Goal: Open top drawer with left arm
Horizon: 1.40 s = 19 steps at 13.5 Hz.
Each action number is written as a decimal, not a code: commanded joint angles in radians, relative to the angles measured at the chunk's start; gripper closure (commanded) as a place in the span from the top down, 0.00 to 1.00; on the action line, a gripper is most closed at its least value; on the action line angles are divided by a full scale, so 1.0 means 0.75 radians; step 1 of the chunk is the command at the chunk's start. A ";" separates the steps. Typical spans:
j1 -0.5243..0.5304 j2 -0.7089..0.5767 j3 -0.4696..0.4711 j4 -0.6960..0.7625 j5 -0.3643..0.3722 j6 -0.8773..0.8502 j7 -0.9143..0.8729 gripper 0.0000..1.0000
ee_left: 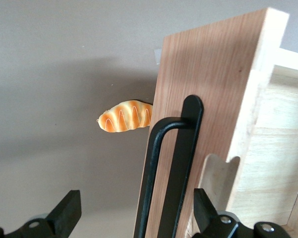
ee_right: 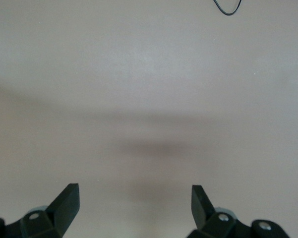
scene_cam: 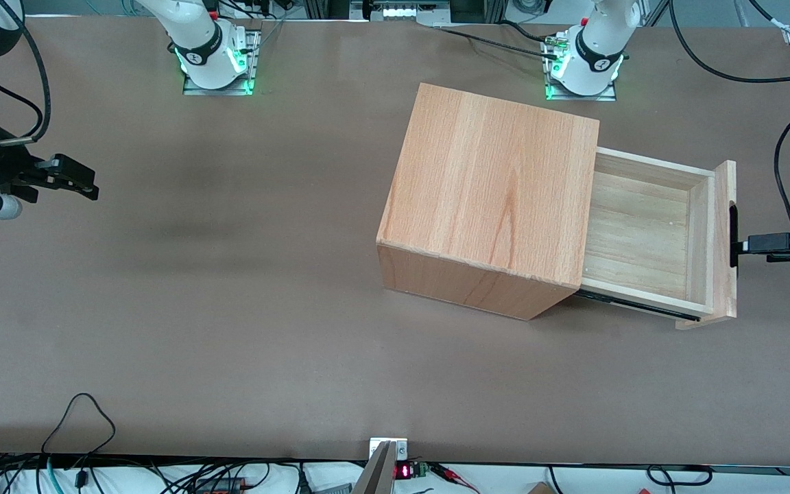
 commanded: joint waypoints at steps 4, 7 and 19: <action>-0.012 -0.051 -0.004 0.171 0.101 -0.162 0.015 1.00; -0.051 -0.135 -0.004 0.189 0.105 -0.230 -0.060 1.00; -0.399 -0.342 -0.006 0.189 0.183 -0.410 -0.424 1.00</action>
